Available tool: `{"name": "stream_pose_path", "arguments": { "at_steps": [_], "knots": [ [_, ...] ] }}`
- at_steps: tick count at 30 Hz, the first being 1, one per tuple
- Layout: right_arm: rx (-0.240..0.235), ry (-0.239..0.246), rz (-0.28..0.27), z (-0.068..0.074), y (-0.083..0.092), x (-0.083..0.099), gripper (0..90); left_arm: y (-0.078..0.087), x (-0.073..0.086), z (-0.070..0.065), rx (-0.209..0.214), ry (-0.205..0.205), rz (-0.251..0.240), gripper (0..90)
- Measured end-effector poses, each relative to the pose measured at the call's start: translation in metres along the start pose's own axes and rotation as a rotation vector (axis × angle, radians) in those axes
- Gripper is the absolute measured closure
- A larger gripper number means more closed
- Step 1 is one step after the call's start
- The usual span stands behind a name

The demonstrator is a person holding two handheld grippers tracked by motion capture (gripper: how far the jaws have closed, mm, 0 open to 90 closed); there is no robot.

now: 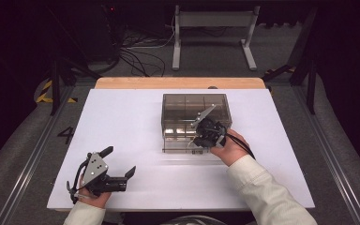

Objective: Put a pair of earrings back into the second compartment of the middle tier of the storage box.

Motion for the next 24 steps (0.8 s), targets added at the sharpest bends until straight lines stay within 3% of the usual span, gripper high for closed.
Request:
{"name": "stream_pose_path", "arguments": {
  "at_steps": [15, 24],
  "knots": [
    [0.009, -0.004, -0.011, -0.001, 0.002, -0.001, 81.6, 0.000, 0.000, 0.000, -0.001, -0.001, 0.001, 0.6],
    [0.020, -0.002, -0.077, -0.003, 0.016, -0.006, 81.5, -0.002, 0.000, 0.001, 0.001, 0.000, 0.004, 0.6]
  ]
}}
Point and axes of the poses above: each handheld gripper's, and its own axes: y roughly backward along the jaws, x roughly out of its underside, z roughly to its left, the point moved 9 cm from there along -y, roughly forward along the jaws, and after that the axes turned 11 degrees about x, right-handed, at the moved point
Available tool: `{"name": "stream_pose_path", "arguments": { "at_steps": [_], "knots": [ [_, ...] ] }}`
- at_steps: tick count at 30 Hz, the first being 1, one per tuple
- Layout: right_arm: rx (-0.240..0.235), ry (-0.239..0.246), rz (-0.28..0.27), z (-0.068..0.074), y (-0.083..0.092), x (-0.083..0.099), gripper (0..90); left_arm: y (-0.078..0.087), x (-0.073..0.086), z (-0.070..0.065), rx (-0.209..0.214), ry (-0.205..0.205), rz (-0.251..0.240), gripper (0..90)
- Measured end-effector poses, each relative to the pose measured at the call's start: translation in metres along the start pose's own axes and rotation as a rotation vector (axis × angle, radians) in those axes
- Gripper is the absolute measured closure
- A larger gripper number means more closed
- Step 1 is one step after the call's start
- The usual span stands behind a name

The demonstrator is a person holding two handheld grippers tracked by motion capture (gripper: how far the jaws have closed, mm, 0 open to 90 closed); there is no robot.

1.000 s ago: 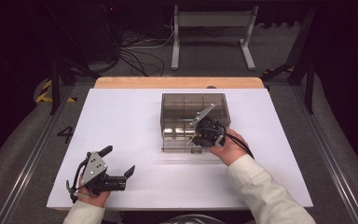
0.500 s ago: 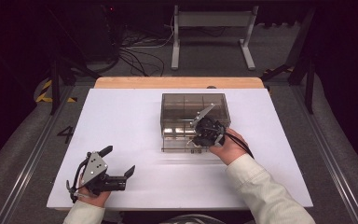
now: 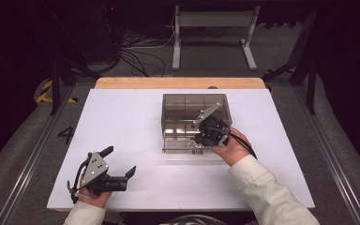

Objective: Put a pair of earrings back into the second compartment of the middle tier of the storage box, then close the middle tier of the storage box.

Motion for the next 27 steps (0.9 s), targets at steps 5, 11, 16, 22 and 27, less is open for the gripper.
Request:
{"name": "stream_pose_path", "arguments": {
  "at_steps": [5, 11, 16, 22, 27],
  "knots": [
    [-0.005, 0.016, -0.024, 0.003, 0.005, -0.002, 83.2, 0.000, 0.000, 0.000, -0.003, -0.002, -0.002, 0.6],
    [-0.019, 0.040, -0.051, 0.009, 0.012, -0.003, 83.9, 0.000, 0.000, 0.000, -0.001, -0.001, -0.002, 0.6],
    [-0.044, 0.042, -0.080, 0.013, 0.019, -0.006, 85.6, 0.000, 0.000, -0.001, 0.001, 0.001, 0.000, 0.6],
    [-0.048, 0.078, -0.083, 0.018, 0.020, -0.004, 89.6, 0.000, 0.000, -0.001, 0.002, 0.000, 0.000, 0.6],
    [-0.056, 0.117, -0.081, 0.021, 0.022, -0.001, 90.0, 0.001, 0.000, -0.001, 0.002, 0.002, -0.003, 0.6]
  ]
}}
Point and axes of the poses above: each handheld gripper's, and its own axes: y roughly backward along the jaws, x roughly out of its underside, z roughly to its left, the point moved 9 cm from there along -y, roughly forward along the jaws, and after that the axes turned 11 degrees about x, right-handed, at the moved point
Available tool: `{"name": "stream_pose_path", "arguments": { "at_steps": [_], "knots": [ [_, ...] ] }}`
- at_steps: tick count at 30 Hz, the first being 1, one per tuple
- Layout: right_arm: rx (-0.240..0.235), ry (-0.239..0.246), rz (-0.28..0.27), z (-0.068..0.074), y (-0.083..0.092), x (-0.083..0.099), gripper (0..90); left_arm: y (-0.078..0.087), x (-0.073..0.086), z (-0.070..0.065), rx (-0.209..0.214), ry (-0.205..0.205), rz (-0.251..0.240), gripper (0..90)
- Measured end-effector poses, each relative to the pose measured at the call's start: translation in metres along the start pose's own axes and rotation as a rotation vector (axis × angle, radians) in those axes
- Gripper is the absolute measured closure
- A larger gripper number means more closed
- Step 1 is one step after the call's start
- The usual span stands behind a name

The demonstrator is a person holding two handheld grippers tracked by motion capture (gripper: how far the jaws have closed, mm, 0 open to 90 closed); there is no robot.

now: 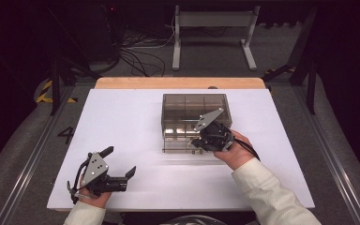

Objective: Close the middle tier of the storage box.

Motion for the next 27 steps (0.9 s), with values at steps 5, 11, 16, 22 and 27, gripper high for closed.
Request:
{"name": "stream_pose_path", "arguments": {
  "at_steps": [5, 11, 16, 22, 27],
  "knots": [
    [-0.012, 0.038, 0.023, 0.005, -0.002, 0.006, 90.0, 0.000, 0.000, 0.000, 0.001, 0.000, 0.000, 0.6],
    [-0.019, 0.070, 0.050, 0.010, -0.004, 0.016, 90.0, 0.000, 0.000, -0.001, 0.002, 0.000, 0.001, 0.6],
    [-0.022, 0.078, 0.063, 0.010, -0.005, 0.025, 89.9, 0.000, 0.000, -0.001, 0.001, 0.000, 0.002, 0.6],
    [-0.018, 0.078, 0.084, 0.009, -0.006, 0.035, 89.9, 0.000, 0.000, -0.001, -0.001, -0.003, 0.003, 0.6],
    [-0.019, 0.080, 0.107, 0.010, -0.010, 0.042, 89.9, -0.001, 0.000, -0.001, 0.000, -0.003, 0.003, 0.6]
  ]
}}
Point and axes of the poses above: each handheld gripper's, and its own axes: y roughly backward along the jaws, x roughly out of its underside, z roughly to its left, the point moved 9 cm from there along -y, roughly forward along the jaws, and after that the axes turned 11 degrees about x, right-handed, at the moved point
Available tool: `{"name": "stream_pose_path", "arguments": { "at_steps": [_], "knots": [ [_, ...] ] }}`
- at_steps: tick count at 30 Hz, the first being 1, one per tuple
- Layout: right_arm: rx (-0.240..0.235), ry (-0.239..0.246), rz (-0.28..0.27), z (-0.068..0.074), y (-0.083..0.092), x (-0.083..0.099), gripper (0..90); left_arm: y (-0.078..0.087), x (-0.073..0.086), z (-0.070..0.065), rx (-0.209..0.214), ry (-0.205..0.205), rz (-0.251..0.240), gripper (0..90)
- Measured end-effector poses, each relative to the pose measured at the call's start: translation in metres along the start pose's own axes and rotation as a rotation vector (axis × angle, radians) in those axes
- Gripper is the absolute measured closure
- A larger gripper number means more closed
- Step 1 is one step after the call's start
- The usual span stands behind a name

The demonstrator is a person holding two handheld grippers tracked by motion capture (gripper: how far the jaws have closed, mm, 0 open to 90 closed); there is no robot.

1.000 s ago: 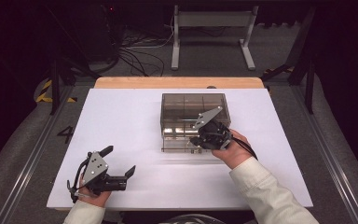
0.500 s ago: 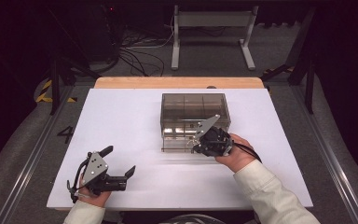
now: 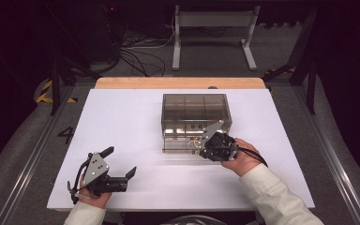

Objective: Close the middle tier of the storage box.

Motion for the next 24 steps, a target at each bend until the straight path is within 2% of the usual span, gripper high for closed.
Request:
{"name": "stream_pose_path", "arguments": {
  "at_steps": [18, 24],
  "knots": [
    [-0.009, 0.008, 0.073, 0.003, -0.015, 0.013, 89.9, 0.000, 0.000, 0.001, -0.002, -0.004, 0.005, 0.7],
    [0.001, 0.008, 0.094, 0.001, -0.020, 0.015, 89.9, 0.000, 0.000, 0.001, -0.002, -0.005, 0.004, 0.8]
  ]
}}
Point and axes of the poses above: each handheld gripper's, and its own axes: y roughly backward along the jaws, x roughly out of its underside, z roughly to its left, the point moved 9 cm from there along -y, roughly forward along the jaws, and after that the axes turned 11 degrees about x, right-handed, at the moved point
